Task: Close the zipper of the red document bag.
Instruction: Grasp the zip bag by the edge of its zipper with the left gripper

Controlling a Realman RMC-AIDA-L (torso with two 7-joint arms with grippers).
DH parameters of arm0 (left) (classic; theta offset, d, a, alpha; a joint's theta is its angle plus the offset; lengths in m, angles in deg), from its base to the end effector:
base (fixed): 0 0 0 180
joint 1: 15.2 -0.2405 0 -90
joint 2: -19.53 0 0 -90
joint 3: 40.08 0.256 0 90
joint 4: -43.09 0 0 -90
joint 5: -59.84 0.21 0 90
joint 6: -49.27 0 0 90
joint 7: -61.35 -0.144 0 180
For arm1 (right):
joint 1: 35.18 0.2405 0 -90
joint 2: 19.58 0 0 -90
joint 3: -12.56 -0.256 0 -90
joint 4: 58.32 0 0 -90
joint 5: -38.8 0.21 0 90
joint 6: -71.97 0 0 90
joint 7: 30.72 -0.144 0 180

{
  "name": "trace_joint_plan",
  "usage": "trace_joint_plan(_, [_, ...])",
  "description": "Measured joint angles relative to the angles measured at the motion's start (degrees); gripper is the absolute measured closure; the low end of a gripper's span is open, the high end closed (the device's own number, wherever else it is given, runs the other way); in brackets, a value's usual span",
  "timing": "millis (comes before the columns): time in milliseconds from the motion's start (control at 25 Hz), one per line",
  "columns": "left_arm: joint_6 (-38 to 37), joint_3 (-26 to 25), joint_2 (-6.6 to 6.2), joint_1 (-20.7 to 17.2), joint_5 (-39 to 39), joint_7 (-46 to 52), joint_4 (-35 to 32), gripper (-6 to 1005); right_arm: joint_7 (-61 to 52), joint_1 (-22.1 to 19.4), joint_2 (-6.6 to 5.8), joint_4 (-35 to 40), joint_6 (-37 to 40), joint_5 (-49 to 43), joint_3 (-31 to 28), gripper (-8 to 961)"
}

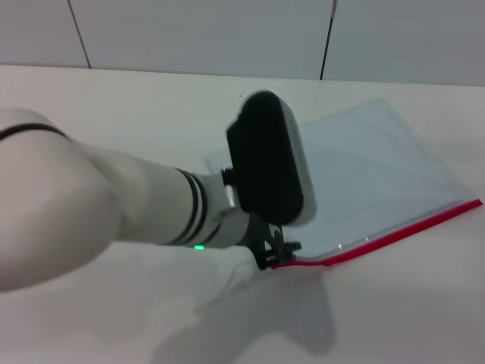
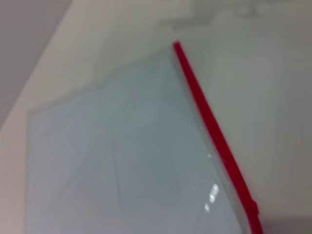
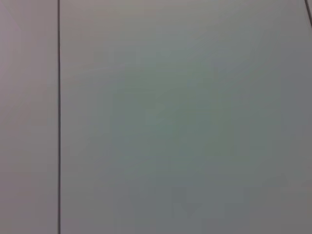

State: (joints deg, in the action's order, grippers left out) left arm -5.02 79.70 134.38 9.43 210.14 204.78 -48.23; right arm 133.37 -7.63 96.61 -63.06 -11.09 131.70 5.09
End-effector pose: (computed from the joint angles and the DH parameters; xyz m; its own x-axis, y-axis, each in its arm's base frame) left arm -0.1187 0.3057 -0.0861 0.9777 0.0029 -0.2098 -0.0897 -0.8981 -0.4306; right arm 0.3210 0.3288 0.0336 0.6199 0.2616 -0.7398 -0.7302 -0.1527 -0.6659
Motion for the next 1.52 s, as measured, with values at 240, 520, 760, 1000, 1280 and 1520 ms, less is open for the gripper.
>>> trace_joint_plan(240, [-1.2,3.3,0.86,0.6,3.0,0.5,0.1,499,0.0,0.1,0.00,0.0,0.0,0.1,0.0,219])
trace_joint_plan(520, [-1.4,6.1,1.04,2.2,3.9,0.0,2.2,501,0.0,0.3,0.00,0.0,0.0,-0.1,0.0,219])
trace_joint_plan(760, [0.7,6.8,1.16,3.2,4.6,-1.4,6.2,496,0.0,0.4,0.00,0.0,0.0,-0.3,0.0,220])
trace_joint_plan(1000, [4.6,6.9,1.12,2.7,4.6,-4.6,7.4,499,0.0,0.5,0.00,0.0,0.0,-0.3,0.0,220])
trace_joint_plan(1280, [8.6,7.8,1.13,2.5,2.9,-7.6,10.4,501,0.0,0.5,0.00,0.0,0.0,-0.3,0.0,221])
trace_joint_plan(1520, [11.7,7.5,1.09,2.3,2.6,-7.6,11.4,512,0.0,0.2,0.00,0.0,-0.1,-0.1,0.0,222])
